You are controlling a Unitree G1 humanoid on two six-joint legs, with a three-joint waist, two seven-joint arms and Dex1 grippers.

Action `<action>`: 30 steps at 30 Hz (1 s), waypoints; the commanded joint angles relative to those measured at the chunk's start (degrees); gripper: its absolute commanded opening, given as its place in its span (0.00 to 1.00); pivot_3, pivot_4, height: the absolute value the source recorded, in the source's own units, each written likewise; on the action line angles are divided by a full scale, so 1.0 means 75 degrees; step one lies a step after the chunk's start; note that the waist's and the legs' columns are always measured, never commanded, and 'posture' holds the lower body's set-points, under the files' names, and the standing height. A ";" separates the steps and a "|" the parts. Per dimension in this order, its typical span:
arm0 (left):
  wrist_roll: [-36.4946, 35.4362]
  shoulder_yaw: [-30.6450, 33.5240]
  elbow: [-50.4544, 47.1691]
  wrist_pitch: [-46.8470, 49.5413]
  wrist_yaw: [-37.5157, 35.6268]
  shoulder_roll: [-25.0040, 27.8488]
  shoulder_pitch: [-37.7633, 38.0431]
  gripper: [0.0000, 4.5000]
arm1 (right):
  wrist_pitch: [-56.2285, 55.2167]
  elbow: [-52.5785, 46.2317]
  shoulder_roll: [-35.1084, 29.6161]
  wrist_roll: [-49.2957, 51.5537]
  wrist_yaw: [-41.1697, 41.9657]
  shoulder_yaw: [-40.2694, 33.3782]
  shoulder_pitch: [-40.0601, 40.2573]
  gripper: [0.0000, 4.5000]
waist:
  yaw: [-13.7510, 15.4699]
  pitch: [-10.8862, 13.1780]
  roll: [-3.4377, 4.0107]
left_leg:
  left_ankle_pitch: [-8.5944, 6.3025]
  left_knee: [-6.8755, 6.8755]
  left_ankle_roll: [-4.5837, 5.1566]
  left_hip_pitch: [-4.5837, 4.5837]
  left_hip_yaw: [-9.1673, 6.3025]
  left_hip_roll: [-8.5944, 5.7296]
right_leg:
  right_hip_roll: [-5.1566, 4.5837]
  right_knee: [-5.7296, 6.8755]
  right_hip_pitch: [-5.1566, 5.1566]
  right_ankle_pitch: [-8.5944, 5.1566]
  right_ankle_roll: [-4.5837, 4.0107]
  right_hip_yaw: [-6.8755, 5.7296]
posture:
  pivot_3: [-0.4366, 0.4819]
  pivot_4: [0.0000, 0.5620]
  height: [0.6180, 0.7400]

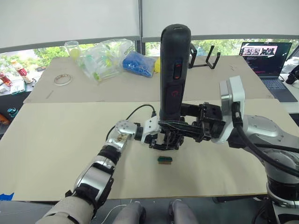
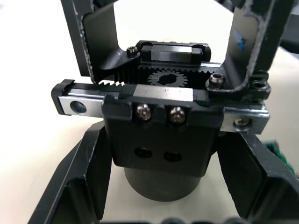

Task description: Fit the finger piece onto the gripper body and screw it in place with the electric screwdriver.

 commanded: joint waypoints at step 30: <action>0.0101 0.0783 -0.2887 0.1856 0.1352 0.0611 0.1761 1.00 | -0.0337 -0.0103 0.0045 -0.0265 -0.0027 -0.0223 -0.0028 0.42 | 0.0001 0.0002 -0.0002 | -0.0002 0.0012 0.0004 -0.0006 0.0000 0.0000 | 0.0017 0.0010 -0.0012 0.0004 0.0006 0.0012 | 0.48 0.27 1.00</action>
